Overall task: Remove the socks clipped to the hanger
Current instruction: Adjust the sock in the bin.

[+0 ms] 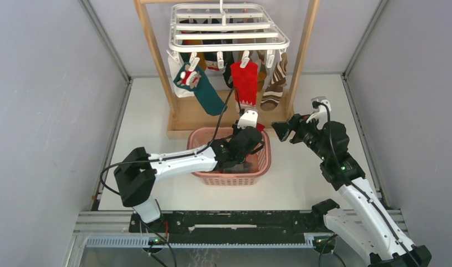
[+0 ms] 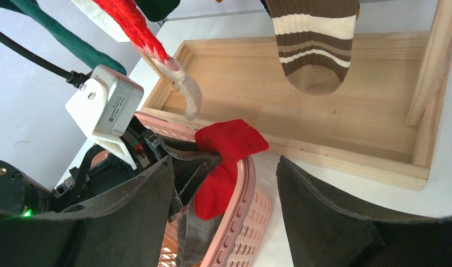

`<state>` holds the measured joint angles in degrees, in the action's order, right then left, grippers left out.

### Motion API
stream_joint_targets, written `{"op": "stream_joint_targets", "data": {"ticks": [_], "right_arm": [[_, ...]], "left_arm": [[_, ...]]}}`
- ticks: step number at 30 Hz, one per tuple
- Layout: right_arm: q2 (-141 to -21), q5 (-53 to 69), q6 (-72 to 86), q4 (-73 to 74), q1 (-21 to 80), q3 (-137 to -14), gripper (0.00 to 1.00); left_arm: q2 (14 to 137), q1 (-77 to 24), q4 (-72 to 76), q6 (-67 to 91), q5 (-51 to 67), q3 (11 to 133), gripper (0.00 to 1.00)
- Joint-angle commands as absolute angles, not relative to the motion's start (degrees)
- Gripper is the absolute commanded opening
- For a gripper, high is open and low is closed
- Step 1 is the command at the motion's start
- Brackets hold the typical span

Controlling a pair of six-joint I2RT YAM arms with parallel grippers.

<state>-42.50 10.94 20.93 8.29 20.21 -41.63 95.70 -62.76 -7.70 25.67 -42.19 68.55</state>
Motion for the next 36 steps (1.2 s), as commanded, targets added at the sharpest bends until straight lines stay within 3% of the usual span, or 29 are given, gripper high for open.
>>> {"op": "stream_joint_targets", "data": {"ticks": [1,5,7,26,36], "right_arm": [[-40.89,11.51,20.24,8.39,19.55,-41.57,0.75],[-40.39,11.49,20.38,8.78,19.43,-41.57,0.75],[-40.33,11.66,20.57,8.67,19.43,-41.57,0.75],[-39.73,12.00,22.80,7.34,19.82,-39.96,0.75],[-40.11,10.80,23.31,7.34,21.49,-39.95,0.75]], "left_arm": [[96.17,-62.40,-4.65,25.14,-44.18,69.38,0.24],[94.23,-62.40,-4.74,25.14,-43.52,68.15,0.07],[92.57,-62.40,-5.59,25.37,-43.00,67.15,0.04],[59.37,-67.76,-22.67,28.57,-42.89,57.60,0.02],[51.18,-69.44,-30.82,36.37,-42.44,49.02,0.06]]}}
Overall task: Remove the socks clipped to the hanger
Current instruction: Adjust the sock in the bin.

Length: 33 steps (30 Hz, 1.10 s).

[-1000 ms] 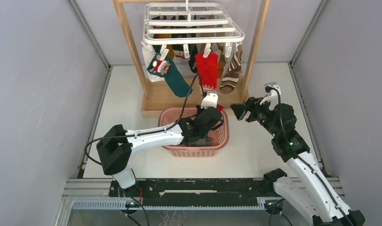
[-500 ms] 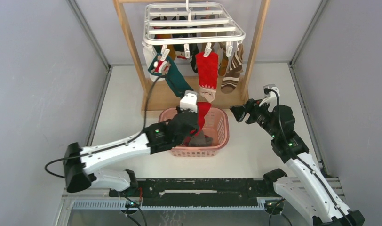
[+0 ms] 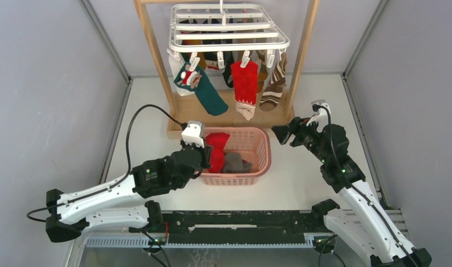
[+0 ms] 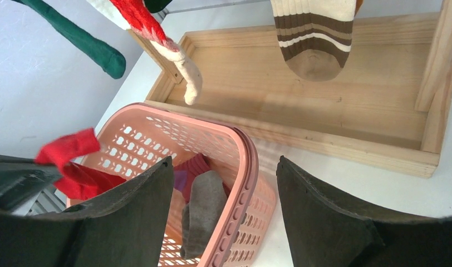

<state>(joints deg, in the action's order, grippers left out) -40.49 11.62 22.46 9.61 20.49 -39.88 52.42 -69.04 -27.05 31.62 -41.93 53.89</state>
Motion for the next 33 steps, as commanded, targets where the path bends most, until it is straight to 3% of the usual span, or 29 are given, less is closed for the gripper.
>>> {"op": "stream_joint_targets", "data": {"ticks": [1,3,8,15,18,26,33], "right_arm": [[-40.18,10.61,23.32,7.23,21.79,-39.94,0.75],[-40.43,10.26,23.30,7.02,22.17,-39.99,0.75],[-41.58,9.62,22.50,6.09,22.10,-40.75,0.75],[-46.13,11.78,21.28,3.13,17.41,-44.89,0.78],[-48.97,14.45,21.91,-0.21,12.87,-46.41,0.79],[-60.68,26.13,26.97,-18.47,2.66,-47.28,0.81],[-72.06,33.30,29.06,-36.15,0.51,-48.18,0.81]], "left_arm": [[51.15,-69.43,-30.92,37.05,-42.45,47.96,0.08],[51.88,-69.43,-31.09,38.20,-42.45,46.68,0.13],[55.18,-69.43,-31.06,39.65,-41.84,46.31,0.47],[54.18,-69.43,-30.54,37.22,-41.86,47.45,0.65],[53.33,-69.43,-31.72,36.56,-42.35,48.42,0.98],[50.81,-69.43,-33.51,34.95,-41.42,49.86,1.00],[50.57,-69.43,-34.00,33.65,-40.57,50.74,1.00]]}}
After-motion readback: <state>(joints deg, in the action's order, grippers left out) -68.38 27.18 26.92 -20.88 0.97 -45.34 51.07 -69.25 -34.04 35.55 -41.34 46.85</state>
